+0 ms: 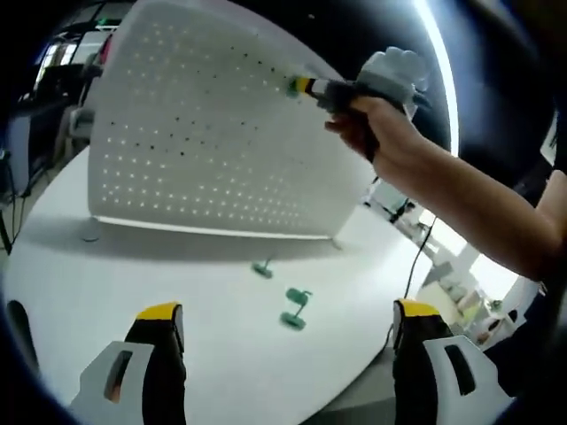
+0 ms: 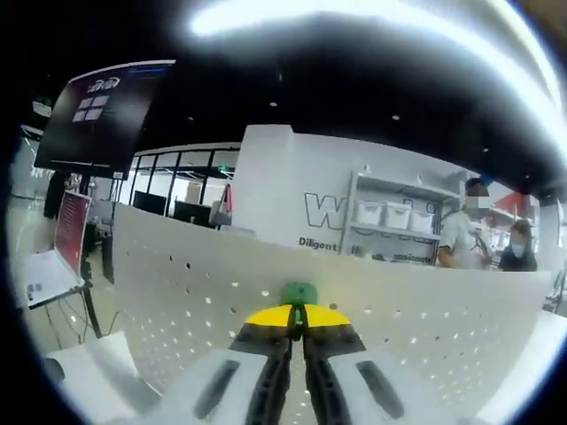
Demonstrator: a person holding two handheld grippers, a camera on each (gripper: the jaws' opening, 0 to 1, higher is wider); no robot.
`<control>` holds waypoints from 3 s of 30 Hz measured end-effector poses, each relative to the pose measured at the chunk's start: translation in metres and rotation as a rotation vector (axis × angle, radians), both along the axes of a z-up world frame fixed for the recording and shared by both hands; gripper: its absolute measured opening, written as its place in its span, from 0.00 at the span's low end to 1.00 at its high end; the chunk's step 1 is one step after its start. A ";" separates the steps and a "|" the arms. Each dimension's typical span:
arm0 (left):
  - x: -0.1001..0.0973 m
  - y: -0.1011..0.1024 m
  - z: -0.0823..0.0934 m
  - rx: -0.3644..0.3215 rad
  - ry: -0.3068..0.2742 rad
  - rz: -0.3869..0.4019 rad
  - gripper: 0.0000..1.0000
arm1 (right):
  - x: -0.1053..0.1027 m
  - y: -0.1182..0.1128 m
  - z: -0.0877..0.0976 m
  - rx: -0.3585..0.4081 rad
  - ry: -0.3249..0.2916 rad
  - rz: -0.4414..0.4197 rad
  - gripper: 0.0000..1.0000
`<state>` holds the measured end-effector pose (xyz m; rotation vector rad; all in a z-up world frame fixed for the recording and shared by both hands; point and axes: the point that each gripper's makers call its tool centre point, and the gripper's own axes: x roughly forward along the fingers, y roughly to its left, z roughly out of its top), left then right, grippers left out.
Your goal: Insert the hook assembly into the mounting plate slot until the hook locks in place.
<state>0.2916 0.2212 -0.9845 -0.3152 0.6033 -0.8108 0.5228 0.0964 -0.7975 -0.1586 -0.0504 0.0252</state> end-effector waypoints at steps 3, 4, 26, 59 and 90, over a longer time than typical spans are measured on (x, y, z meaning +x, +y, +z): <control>0.001 0.000 -0.002 -0.005 0.004 0.005 0.99 | -0.001 0.001 -0.003 -0.026 -0.003 -0.012 0.00; 0.002 -0.001 -0.002 -0.006 0.005 0.006 0.99 | 0.000 0.001 -0.005 -0.024 0.000 -0.012 0.00; -0.002 -0.004 -0.001 -0.022 0.009 0.016 0.98 | 0.004 0.004 -0.012 -0.125 0.049 -0.056 0.05; -0.028 -0.005 0.000 0.084 -0.012 -0.018 1.00 | -0.052 -0.016 0.036 0.033 -0.025 0.028 0.30; -0.047 -0.002 -0.011 0.164 0.009 0.001 1.00 | -0.175 -0.077 -0.073 0.017 0.221 0.048 0.34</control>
